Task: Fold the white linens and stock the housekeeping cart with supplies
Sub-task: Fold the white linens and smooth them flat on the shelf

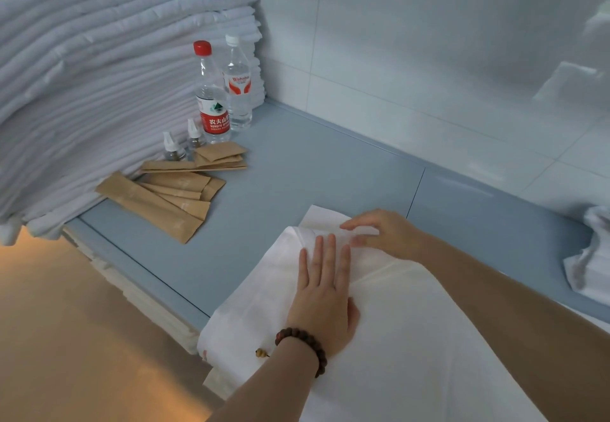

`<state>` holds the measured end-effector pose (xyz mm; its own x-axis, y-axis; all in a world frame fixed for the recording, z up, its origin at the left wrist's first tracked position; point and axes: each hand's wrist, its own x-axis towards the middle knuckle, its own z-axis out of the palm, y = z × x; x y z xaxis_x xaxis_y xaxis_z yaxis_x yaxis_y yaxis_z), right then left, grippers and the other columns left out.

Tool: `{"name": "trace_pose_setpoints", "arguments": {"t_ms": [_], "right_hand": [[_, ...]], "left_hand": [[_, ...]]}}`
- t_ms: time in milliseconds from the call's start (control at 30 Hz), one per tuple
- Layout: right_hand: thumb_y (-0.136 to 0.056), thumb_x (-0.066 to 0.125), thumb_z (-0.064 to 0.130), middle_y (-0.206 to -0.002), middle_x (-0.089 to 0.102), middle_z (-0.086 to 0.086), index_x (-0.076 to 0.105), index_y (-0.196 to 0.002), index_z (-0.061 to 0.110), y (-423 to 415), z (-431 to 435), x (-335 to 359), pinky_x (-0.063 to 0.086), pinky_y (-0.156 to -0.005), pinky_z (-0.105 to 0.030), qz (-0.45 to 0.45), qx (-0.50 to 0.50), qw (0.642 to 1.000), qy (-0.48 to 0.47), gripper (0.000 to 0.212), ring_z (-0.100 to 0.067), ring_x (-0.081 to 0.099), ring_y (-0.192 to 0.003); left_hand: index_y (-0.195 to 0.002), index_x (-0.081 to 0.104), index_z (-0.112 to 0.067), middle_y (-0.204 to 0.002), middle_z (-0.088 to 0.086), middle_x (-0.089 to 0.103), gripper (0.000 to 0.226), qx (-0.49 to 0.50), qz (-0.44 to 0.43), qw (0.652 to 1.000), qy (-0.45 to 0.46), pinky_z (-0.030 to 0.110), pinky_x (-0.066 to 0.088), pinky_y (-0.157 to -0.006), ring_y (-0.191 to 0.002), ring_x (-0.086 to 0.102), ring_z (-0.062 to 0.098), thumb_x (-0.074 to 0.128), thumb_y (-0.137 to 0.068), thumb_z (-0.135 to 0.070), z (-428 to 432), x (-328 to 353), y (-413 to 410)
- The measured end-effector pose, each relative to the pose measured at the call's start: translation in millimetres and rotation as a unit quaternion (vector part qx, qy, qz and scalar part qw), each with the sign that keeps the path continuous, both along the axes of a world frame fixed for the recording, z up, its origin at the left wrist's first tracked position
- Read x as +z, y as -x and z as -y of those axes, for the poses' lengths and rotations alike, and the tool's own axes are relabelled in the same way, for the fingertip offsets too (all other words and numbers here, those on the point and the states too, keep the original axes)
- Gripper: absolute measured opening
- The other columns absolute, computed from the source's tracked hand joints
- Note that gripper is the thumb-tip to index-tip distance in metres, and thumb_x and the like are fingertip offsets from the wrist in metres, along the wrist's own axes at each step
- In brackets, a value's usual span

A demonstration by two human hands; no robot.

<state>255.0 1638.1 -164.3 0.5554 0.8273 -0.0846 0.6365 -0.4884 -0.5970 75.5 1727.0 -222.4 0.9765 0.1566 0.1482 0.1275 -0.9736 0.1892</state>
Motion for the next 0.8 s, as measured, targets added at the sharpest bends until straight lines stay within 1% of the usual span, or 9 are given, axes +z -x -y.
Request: {"name": "trace_pose_setpoints", "arguments": {"t_ms": [67,167,233,300,400,467,567,733,800], "right_hand": [[-0.074,0.080,0.032,-0.127,0.058,0.010,0.062,-0.126,0.022,3.9,12.6,-0.8,0.021,-0.094,0.002,0.028,0.024,0.998,0.043,0.057,-0.001,0.047,-0.117],[-0.068,0.083,0.040,-0.141,0.040,0.014,0.046,-0.139,0.029,10.4,23.1,-10.1,0.015,-0.107,-0.010,0.068,0.075,0.989,0.108,0.081,0.000,0.032,-0.130],[-0.073,0.080,0.038,-0.145,0.039,0.010,0.047,-0.139,0.033,11.1,25.7,-12.6,0.018,-0.110,-0.016,0.065,0.058,0.992,0.094,0.074,-0.006,0.034,-0.135],[-0.077,0.077,0.035,-0.146,0.043,0.006,0.051,-0.135,0.032,9.9,24.1,-10.4,0.023,-0.112,-0.021,0.072,0.046,0.994,0.066,0.063,-0.011,0.039,-0.134],[-0.076,0.076,0.044,-0.152,0.035,0.005,0.041,-0.142,0.033,11.7,19.1,-8.6,0.021,-0.113,-0.024,0.129,0.097,0.981,0.111,0.075,-0.010,0.033,-0.138],[-0.076,0.074,0.049,-0.155,0.028,0.006,0.032,-0.146,0.033,13.9,19.0,-11.5,0.021,-0.113,-0.025,0.152,0.116,0.970,0.148,0.083,-0.008,0.027,-0.141],[-0.083,0.068,0.044,-0.155,0.029,0.005,0.028,-0.148,0.030,17.5,21.4,-12.5,0.021,-0.113,-0.026,0.157,0.112,0.971,0.138,0.078,-0.009,0.028,-0.141],[-0.087,0.053,0.034,-0.159,0.014,0.008,-0.001,-0.152,0.028,23.4,29.2,-17.0,0.011,-0.118,-0.042,0.282,0.117,0.934,0.185,0.085,-0.012,0.023,-0.142],[-0.086,0.053,0.035,-0.159,0.016,0.005,0.005,-0.153,0.025,27.0,32.3,-16.8,0.007,-0.118,-0.048,0.302,0.130,0.924,0.197,0.083,-0.012,0.023,-0.142]], "left_hand": [[-0.146,0.028,0.002,-0.151,0.027,0.027,0.080,0.016,-0.003,1.000,0.013,0.063,0.029,-0.106,-0.139,0.022,0.047,0.039,-0.074,-0.030,0.0,-2.9,-0.9],[-0.146,0.025,0.005,-0.151,0.028,0.026,0.081,0.029,0.004,0.999,0.028,0.060,0.028,-0.108,-0.139,0.021,0.049,0.039,-0.073,-0.029,0.4,-5.3,-2.1],[-0.147,0.015,0.005,-0.153,0.028,0.020,0.083,0.028,0.016,0.999,0.041,0.056,0.024,-0.111,-0.140,0.016,0.049,0.038,-0.074,-0.027,0.4,-6.7,-2.9],[-0.148,-0.007,0.000,-0.156,0.025,-0.003,0.086,0.016,0.016,0.998,0.056,0.053,0.010,-0.117,-0.143,-0.007,0.045,0.037,-0.078,-0.024,-0.1,-8.5,-3.7],[-0.141,-0.027,-0.008,-0.151,0.017,-0.027,0.087,0.004,0.015,0.997,0.070,0.045,-0.011,-0.117,-0.139,-0.030,0.036,0.036,-0.083,-0.024,-2.3,-10.3,-4.4],[-0.140,-0.030,-0.009,-0.149,0.013,-0.032,0.088,0.001,0.018,0.997,0.076,0.041,-0.015,-0.116,-0.138,-0.035,0.031,0.036,-0.083,-0.024,-2.5,-9.3,-4.0],[-0.143,-0.024,-0.008,-0.148,0.009,-0.032,0.087,-0.010,0.028,0.996,0.088,0.039,-0.016,-0.115,-0.137,-0.037,0.026,0.036,-0.082,-0.021,-1.7,-9.2,-2.5],[-0.142,-0.025,-0.009,-0.149,0.010,-0.032,0.084,-0.021,0.025,0.996,0.087,0.041,-0.015,-0.116,-0.136,-0.038,0.027,0.033,-0.082,-0.021,-1.7,-11.5,-2.0],[-0.145,-0.020,-0.009,-0.149,0.009,-0.031,0.085,-0.023,0.031,0.995,0.091,0.042,-0.014,-0.116,-0.137,-0.037,0.027,0.032,-0.080,-0.021,-1.5,-11.4,-1.6]]}}
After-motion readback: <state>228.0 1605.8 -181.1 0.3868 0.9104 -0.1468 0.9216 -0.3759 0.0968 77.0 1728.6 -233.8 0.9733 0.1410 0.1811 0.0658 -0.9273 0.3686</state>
